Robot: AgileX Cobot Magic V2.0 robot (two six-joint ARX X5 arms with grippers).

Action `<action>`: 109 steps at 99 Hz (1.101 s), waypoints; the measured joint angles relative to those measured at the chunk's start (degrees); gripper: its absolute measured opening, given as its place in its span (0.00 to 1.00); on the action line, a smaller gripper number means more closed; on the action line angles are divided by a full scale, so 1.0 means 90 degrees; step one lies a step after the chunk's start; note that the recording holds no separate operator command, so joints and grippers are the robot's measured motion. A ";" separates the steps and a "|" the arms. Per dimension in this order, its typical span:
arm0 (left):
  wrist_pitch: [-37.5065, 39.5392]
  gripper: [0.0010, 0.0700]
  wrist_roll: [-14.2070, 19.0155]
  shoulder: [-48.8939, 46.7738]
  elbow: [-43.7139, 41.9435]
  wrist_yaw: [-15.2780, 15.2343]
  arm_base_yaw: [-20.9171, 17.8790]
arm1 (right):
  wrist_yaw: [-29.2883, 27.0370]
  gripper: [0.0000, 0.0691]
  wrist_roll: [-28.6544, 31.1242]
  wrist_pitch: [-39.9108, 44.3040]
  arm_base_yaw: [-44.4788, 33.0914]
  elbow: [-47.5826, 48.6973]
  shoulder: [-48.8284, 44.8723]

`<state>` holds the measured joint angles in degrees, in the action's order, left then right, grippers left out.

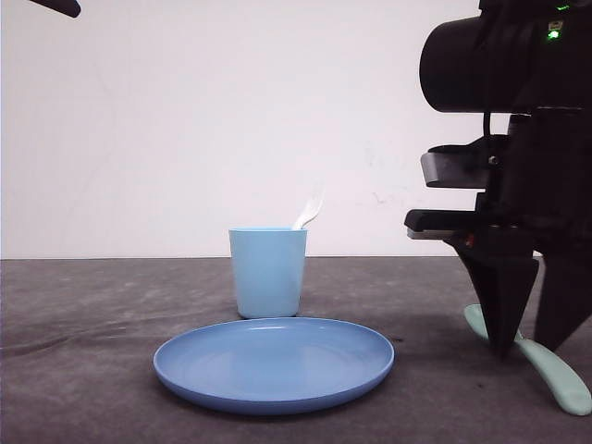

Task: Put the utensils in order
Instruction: 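Lower the right gripper onto the mint-green spoon and grasp it, then carry the spoon with the right gripper and drop it into the cup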

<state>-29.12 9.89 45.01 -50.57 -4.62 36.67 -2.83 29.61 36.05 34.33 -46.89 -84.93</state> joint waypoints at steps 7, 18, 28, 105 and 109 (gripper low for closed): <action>-0.0005 0.39 0.0000 0.0000 0.0000 0.0000 0.0000 | 0.0002 0.16 0.0032 -0.0002 0.0010 0.0000 0.0000; -0.0005 0.39 0.0000 0.0000 0.0000 0.0000 0.0000 | 0.0000 0.12 0.0053 -0.0007 0.0010 0.0000 0.0000; -0.0005 0.39 0.0000 0.0000 0.0000 0.0000 0.0000 | -0.0019 0.12 0.0061 -0.0007 0.0019 0.0000 0.0000; -0.0053 0.39 0.0126 0.0000 0.0000 0.0000 0.0000 | -0.0216 0.11 -0.1103 -0.1547 0.0595 -0.1950 0.1003; -0.0053 0.39 0.0146 0.0000 0.0000 0.0000 0.0000 | -0.0216 0.11 -0.1178 -0.1851 0.0714 -0.1950 0.0984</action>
<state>-29.61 11.20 45.01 -50.57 -4.62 36.67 -4.78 19.00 19.40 40.75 -64.45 -76.07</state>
